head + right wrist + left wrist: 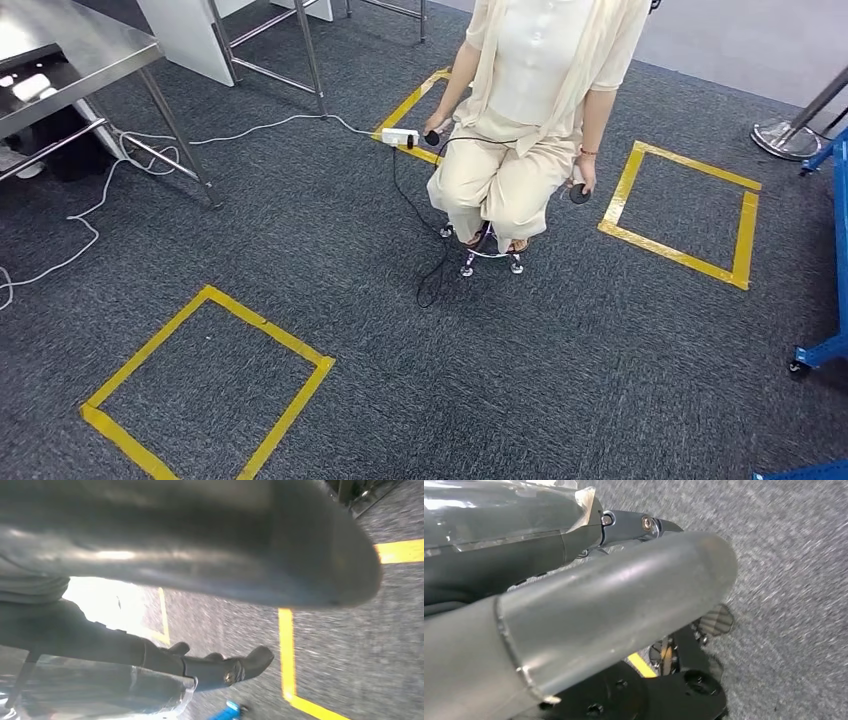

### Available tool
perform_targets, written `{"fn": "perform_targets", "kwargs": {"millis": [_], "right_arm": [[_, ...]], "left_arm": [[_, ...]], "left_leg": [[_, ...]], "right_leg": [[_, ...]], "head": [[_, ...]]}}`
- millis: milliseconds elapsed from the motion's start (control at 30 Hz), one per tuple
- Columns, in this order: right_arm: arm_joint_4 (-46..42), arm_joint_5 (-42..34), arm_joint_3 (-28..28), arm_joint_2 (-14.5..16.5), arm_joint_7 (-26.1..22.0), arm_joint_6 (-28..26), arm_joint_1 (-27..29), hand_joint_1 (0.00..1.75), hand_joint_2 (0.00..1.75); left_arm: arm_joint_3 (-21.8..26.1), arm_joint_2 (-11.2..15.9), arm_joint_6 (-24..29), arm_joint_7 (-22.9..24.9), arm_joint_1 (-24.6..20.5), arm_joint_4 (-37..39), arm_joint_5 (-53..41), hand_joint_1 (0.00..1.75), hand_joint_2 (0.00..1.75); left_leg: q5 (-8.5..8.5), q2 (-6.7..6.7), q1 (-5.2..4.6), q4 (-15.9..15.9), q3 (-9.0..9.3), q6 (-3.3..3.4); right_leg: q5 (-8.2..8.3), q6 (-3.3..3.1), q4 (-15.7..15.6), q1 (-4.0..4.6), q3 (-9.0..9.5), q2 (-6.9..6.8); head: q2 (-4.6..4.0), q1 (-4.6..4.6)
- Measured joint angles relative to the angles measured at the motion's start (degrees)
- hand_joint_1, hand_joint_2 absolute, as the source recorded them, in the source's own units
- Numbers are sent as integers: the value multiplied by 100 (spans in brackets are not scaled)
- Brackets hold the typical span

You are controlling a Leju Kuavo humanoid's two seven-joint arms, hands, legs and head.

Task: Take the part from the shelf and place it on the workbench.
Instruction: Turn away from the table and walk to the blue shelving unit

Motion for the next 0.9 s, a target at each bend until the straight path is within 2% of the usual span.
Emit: {"fn": "perform_targets", "kwargs": {"millis": [33, 67, 100, 133, 167, 200, 233, 267, 300, 333, 367, 400, 433, 500, 533, 567, 600, 633, 667, 700, 733, 800, 867, 900], "right_arm": [[0, -1, -2, -1, 3, -1, -6, 0, 0], [0, -1, -4, -1, 7, -2, -12, 0, 0], [0, -2, -9, -2, 10, -2, -11, 0, 0], [0, -2, -14, -2, 11, -2, -7, 0, 0], [0, -2, -19, -3, 12, -3, 1, 0, 0], [0, -2, -25, -6, 12, -3, 8, 0, 0], [0, -2, -28, -10, 13, -4, 10, 0, 0], [0, -2, -31, -13, 13, -5, 4, 0, 0], [0, -3, -33, -14, 13, -8, -6, 0, 0], [0, -9, -34, -14, 13, -12, -15, 0, 0], [0, -18, -38, -14, 14, -18, -14, 0, 0], [0, -27, -42, -16, 15, -26, -5, 0, 0], [0, -38, -48, -16, 16, -35, 5, 0, 0], [0, -56, -62, -8, 18, -68, 11, 0, 0], [0, -65, -71, 0, 18, -81, 9, 0, 0], [0, -71, -79, 8, 18, -91, 7, 0, 0], [0, -75, -87, 15, 18, -92, 9, 0, 0], [0, -76, -98, 20, 18, -93, 15, 0, 0], [0, -78, -110, 23, 17, -93, 24, 0, 0], [0, -78, -120, 25, 17, -94, 32, 0, 0], [0, -78, -128, 28, 16, -94, 35, 0, 0], [0, -78, -133, 39, 16, -94, 26, 0, 0], [0, -78, -135, 48, 15, -94, 17, 0, 0], [0, -78, -136, 49, 15, -94, 22, 0, 0]], "left_arm": [[0, 0, 1, 1, 4, 0, -1, 0, 0], [0, 0, 2, 2, 9, 0, -1, 0, 0], [0, 1, 4, 3, 13, 0, -2, 0, 0], [0, 1, 5, 3, 14, 0, -2, 0, 0], [0, 0, 7, 4, 13, 0, -2, 0, 0], [0, -1, 7, 4, 12, 0, -2, 0, 0], [0, -1, 7, 4, 10, 0, -3, 0, 0], [0, -2, 7, 4, 10, 0, -5, 0, 0], [0, -2, 9, 4, 10, 0, -10, 0, 0], [0, -3, 12, 3, 8, 0, -17, 0, 0], [-1, -4, 15, 3, 0, 0, -29, 0, 0], [-3, -6, 16, 2, -10, 0, -44, 0, 0], [-8, -8, 16, 0, -20, 0, -59, 0, 0], [-17, -10, 15, -6, -25, 0, -81, 0, 0], [-19, -10, 14, -9, -17, 0, -87, 0, 0], [-20, -10, 14, -10, -6, 1, -91, 0, 0], [-20, -11, 14, -11, 7, 1, -94, 0, 0], [-20, -11, 14, -11, 17, 2, -96, 0, 0], [-20, -11, 14, -11, 23, 2, -96, 0, 0], [-20, -11, 14, -11, 25, 2, -96, 0, 0], [-21, -10, 14, -11, 25, 2, -96, 0, 0], [-21, -8, 14, -11, 26, 2, -101, 0, 0], [-21, -5, 14, -11, 19, 2, -112, 0, 0], [-22, -4, 14, -11, 13, 2, -117, 0, 0]], "left_leg": [[13, 85, -7, -16, 2, 25], [16, 175, -15, -16, -7, 39], [15, 262, -24, -14, -13, 39], [15, 347, -29, -13, -18, 38], [13, 425, -30, -11, -21, 36], [11, 492, -29, -11, -18, 29], [6, 558, -29, -8, -8, 17], [-6, 617, -42, -3, 2, -9], [-22, 672, -57, 3, 17, -44], [-37, 721, -71, 8, 34, -84], [-48, 774, -80, 9, 53, -125], [-56, 821, -72, 8, 74, -163], [-77, 790, -52, 27, 81, -206], [-290, 518, -11, 277, -9, -272], [-487, 336, 4, 574, -136, -291], [-706, 213, 7, 955, -305, -294], [-875, 160, 8, 1332, -475, -293], [-947, 139, 9, 1592, -598, -292], [-899, 131, 12, 1649, -627, -289], [-739, 119, 18, 1473, -548, -284], [-521, 75, 30, 1124, -384, -277], [-234, -142, 54, 425, -64, -253], [-197, -250, 33, 173, 34, -208], [-182, -194, 8, 157, 31, -170]], "right_leg": [[-163, -19, 326, -9, -158, -168], [-339, -27, 719, -16, -356, -261], [-467, -15, 1061, -30, -523, -301], [-519, 18, 1261, -44, -613, -321], [-477, 71, 1230, -58, -580, -340], [-362, 130, 962, -72, -418, -379], [-217, 185, 544, -87, -174, -467], [-85, 211, 135, -85, 50, -598], [13, 198, -166, -69, 212, -704], [64, 156, -324, -47, 284, -770], [85, 99, -351, -16, 275, -770], [102, 44, -355, -6, 266, -707], [116, -4, -359, -38, 266, -647], [161, -101, -378, -93, 283, -539], [183, -145, -380, -107, 285, -486], [195, -178, -378, -82, 268, -428], [205, -199, -375, -63, 254, -363], [208, -203, -372, -49, 246, -291], [209, -202, -366, -41, 243, -216], [209, -200, -357, -39, 245, -139], [208, -198, -342, -39, 247, -63], [207, -175, -300, -20, 224, 76], [225, -106, -285, -6, 161, 180], [243, -59, -295, -11, 117, 230]], "head": [[0, 10], [1, 20], [1, 23], [1, 21], [1, 23], [0, 23], [0, 25], [1, 27], [1, 22], [1, 15], [1, 7], [1, 0], [2, -5], [1, -18], [1, -25], [0, -30], [0, -30], [0, -29], [-1, -29], [0, -29], [0, -30], [0, -30], [0, -28], [0, -30]]}}
